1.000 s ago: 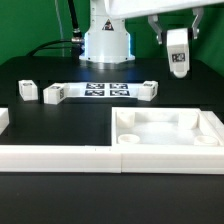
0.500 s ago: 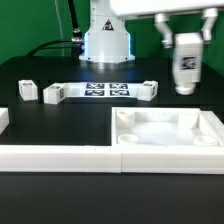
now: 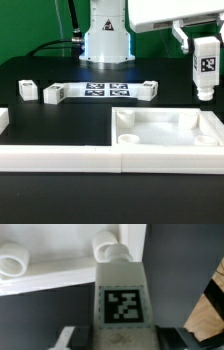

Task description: Assemble square table

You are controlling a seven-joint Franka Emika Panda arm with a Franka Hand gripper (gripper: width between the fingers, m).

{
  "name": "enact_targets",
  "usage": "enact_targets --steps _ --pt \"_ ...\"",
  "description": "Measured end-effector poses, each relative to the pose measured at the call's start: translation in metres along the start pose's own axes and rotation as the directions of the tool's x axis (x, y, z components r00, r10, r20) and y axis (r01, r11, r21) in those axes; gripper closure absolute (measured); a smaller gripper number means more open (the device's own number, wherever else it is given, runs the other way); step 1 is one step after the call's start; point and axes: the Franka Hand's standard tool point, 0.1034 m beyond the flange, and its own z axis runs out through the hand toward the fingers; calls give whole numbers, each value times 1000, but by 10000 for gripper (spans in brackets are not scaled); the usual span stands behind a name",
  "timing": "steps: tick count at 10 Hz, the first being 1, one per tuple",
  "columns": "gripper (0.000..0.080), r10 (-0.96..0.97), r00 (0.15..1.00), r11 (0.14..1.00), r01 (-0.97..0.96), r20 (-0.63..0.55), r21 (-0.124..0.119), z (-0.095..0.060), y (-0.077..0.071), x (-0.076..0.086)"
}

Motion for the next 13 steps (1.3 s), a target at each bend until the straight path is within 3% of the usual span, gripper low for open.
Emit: enact_targets --steps 3,8,13 --pt "509 -124 992 992 123 -21 -25 11 4 15" --pt "509 -142 989 990 141 -28 -28 15 6 14" --pt "509 -150 987 988 148 -54 -35 41 10 10"
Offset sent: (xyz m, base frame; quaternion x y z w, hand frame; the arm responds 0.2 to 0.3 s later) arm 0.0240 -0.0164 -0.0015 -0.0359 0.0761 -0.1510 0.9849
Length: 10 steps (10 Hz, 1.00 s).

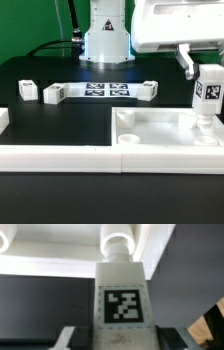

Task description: Assemble square table

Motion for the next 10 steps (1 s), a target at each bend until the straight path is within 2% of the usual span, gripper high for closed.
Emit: enact_targets --steps 2,4,10 --pt "509 3 1000 1000 -3 -4 0 7 -2 4" --pt "509 3 1000 1000 -3 8 -2 14 -1 -4" --pt "509 22 999 1000 -21 23 -5 22 -1 -14"
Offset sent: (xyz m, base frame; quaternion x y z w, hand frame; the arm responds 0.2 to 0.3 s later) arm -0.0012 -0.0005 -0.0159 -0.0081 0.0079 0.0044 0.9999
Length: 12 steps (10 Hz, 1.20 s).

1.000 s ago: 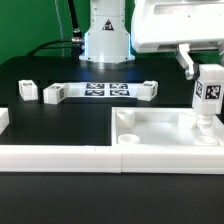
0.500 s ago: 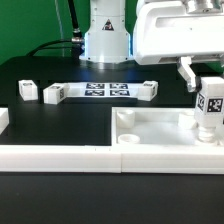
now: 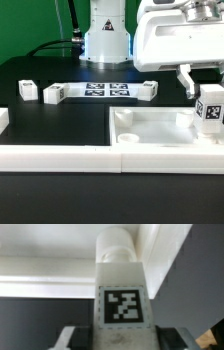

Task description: Assemble square table

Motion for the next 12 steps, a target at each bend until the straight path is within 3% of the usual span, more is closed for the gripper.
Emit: enact_targets --steps 5,6,7,12 --pt "471 41 998 999 -42 -36 -9 1 1 1" --pt "282 41 998 999 -42 -36 -9 1 1 1" --pt "191 41 998 999 -42 -36 -9 1 1 1" --pt "152 41 998 999 -41 -36 -9 1 1 1"
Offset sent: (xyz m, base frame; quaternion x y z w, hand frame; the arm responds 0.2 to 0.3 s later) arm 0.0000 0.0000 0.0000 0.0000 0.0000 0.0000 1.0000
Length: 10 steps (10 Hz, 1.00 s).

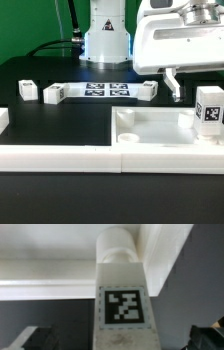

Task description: Assemble square table

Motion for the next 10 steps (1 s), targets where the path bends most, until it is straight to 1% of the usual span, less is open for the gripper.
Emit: enact_targets --steps 2,4,5,6,7,9,10 --pt "150 -5 1000 1000 5 17 1 1 -1 -1" --pt "150 -40 993 999 40 110 8 -3 -4 8" --pt "150 -52 992 999 51 119 9 -1 -4 7" --pt "150 -55 986 998 54 158 12 1 -5 2" --pt "150 -56 967 998 52 247 23 1 -9 -3" --pt "150 -53 931 998 44 362 33 -1 -11 -4" --pt "150 -52 887 999 39 458 38 -4 -10 -10"
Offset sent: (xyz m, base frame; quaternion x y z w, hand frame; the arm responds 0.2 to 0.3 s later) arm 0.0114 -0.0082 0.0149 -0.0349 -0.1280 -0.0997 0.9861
